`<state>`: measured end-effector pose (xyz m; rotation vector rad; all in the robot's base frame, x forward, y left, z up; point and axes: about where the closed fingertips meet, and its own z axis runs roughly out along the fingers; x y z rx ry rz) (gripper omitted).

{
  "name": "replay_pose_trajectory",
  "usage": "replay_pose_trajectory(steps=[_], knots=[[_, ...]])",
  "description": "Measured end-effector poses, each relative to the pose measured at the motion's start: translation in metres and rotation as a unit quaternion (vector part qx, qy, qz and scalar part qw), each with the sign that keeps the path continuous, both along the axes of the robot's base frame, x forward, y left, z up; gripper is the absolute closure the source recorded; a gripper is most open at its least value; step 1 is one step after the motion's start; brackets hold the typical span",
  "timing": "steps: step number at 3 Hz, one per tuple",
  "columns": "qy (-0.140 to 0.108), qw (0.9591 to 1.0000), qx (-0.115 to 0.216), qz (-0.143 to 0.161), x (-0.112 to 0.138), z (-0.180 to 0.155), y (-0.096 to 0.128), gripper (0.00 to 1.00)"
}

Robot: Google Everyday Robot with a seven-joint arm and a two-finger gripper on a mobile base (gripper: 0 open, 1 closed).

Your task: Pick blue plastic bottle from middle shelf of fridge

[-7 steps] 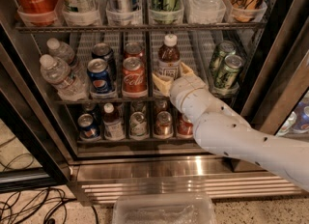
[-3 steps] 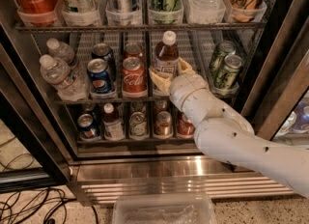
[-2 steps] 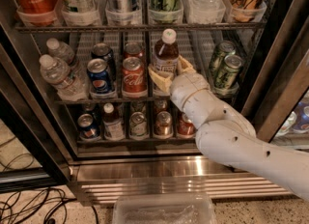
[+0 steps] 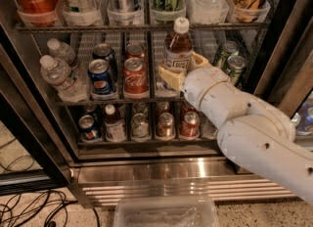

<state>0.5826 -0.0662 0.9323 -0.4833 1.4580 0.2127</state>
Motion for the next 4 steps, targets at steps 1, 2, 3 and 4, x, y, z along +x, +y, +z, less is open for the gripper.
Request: replay_pose_trajectory(steps=[1, 2, 3, 4], knots=[[0.013, 0.9999, 0.002, -0.004, -0.004, 0.007, -0.003, 1.00], [0.013, 0.9999, 0.002, -0.004, -0.004, 0.007, -0.003, 1.00], [0.022, 0.9998, -0.001, 0.004, -0.007, 0.003, 0.004, 1.00], [0.066, 0.9978, -0.001, 0.010, -0.028, -0.024, 0.010, 1.00]])
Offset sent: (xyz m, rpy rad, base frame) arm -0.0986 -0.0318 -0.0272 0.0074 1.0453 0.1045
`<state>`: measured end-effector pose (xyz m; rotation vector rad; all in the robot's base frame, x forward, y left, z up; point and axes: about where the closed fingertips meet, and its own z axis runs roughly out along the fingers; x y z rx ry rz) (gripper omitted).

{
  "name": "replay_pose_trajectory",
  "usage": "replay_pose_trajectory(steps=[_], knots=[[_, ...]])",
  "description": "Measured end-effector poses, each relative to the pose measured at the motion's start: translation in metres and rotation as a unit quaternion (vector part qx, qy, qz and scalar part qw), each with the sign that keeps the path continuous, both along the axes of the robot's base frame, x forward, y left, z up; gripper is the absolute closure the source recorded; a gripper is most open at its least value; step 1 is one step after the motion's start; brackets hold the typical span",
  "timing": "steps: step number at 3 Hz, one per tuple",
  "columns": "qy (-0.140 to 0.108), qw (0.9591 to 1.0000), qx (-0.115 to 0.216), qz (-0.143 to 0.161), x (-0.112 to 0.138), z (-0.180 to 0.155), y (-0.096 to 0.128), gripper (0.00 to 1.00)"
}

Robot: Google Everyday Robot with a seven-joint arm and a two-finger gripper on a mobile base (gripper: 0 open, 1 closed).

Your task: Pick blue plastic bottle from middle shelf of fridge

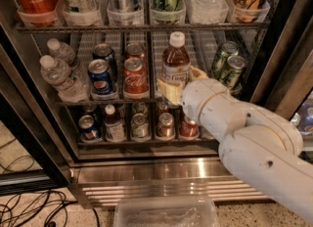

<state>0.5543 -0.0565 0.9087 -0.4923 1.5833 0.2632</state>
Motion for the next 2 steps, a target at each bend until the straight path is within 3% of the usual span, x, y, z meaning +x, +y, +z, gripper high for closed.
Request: replay_pose_trajectory(steps=[1, 2], knots=[[0.057, 0.9983, 0.008, 0.008, -0.030, -0.036, 0.009, 1.00], [0.106, 0.9937, 0.008, 0.034, -0.054, -0.070, 0.033, 1.00]])
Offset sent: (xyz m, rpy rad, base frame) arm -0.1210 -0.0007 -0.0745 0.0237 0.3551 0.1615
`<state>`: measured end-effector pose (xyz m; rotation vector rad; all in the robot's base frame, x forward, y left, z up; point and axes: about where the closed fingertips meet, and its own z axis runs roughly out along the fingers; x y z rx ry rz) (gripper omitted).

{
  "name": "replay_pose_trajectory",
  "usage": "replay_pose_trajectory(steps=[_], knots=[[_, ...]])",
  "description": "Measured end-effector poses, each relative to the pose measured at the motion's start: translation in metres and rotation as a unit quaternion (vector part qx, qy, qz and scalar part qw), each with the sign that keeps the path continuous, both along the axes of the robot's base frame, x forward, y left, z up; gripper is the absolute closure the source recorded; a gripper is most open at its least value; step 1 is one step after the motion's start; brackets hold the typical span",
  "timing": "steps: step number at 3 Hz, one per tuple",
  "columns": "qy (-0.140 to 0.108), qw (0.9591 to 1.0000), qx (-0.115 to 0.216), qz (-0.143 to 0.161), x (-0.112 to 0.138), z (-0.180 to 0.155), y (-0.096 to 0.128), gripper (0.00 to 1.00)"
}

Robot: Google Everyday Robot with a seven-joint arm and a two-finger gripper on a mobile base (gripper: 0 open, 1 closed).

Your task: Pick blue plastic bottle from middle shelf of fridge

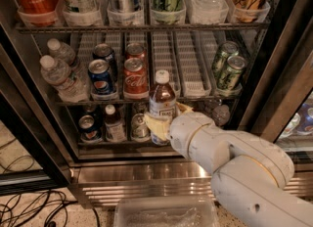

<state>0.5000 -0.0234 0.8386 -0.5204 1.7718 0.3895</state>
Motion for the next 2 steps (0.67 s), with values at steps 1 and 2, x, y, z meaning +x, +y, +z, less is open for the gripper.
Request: replay_pose_trajectory(steps=[1, 2], knots=[[0.029, 0.9990, -0.001, 0.034, -0.0127, -0.0289, 0.0252, 1.00], [0.029, 0.9990, -0.001, 0.034, -0.0127, -0.0319, 0.0252, 1.00]])
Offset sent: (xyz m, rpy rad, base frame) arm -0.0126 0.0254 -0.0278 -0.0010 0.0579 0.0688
